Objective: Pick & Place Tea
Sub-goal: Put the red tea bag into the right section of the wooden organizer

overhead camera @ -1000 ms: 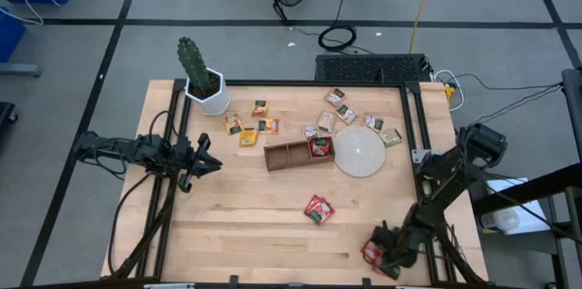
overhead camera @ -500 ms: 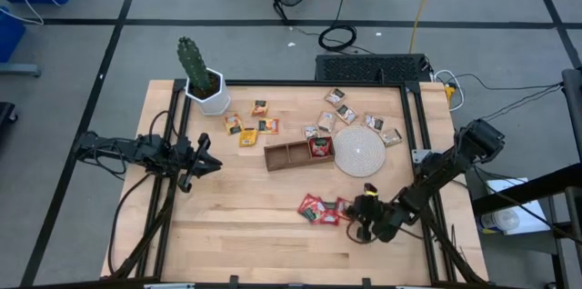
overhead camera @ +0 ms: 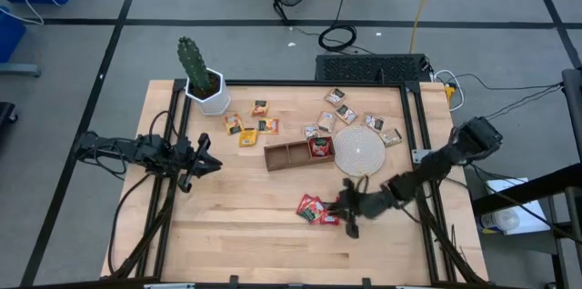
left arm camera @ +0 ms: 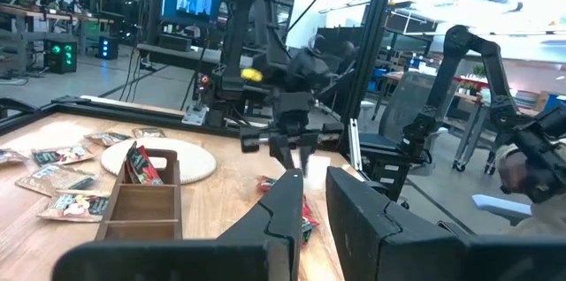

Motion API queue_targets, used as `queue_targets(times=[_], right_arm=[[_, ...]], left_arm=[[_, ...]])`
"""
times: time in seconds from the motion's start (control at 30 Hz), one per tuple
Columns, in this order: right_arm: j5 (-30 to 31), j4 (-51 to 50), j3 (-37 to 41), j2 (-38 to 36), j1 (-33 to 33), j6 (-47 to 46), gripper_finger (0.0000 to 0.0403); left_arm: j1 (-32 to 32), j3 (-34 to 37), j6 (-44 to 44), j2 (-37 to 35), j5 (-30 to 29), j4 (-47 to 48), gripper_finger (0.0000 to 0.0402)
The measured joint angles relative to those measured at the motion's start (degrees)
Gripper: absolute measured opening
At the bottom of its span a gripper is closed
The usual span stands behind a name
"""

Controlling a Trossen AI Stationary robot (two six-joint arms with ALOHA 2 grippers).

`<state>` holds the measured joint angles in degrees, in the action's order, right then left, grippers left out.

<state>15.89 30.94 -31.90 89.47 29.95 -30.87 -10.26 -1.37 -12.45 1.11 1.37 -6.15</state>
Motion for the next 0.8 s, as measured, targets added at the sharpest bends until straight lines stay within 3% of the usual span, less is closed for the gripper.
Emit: queue_targets(times=[0.1,0.2,0.3,0.5,0.67,0.8], right_arm=[[-8.0,1.7,-1.2,0.0,-4.9,0.1,0.0151],[-9.7,-1.5,-2.7,-0.1,-8.4,0.1,0.0221],[-10.3,-9.8,-4.3,-0.1,-11.2,1.1,0.0256],[-13.2,-17.0,-10.1,-0.1,-11.5,22.2,0.0254],[-11.3,-35.0,-21.6,1.8,-10.3,33.8,0.0245],[-10.1,-48.8,-30.5,7.9,-10.4,40.3,0.0246]], left_arm=[[0.0,0.0,0.0,0.0,0.0,0.0,0.0058],[0.0,0.0,0.0,0.0,0.0,0.0,0.0058],[0.0,0.0,0.0,0.0,0.0,0.0,0.0058],[0.0,0.0,0.0,0.0,0.0,0.0,0.0058],[0.0,0.0,0.0,0.0,0.0,-0.1,0.0058],[0.0,0.0,0.0,0.0,0.0,0.0,0.0058]])
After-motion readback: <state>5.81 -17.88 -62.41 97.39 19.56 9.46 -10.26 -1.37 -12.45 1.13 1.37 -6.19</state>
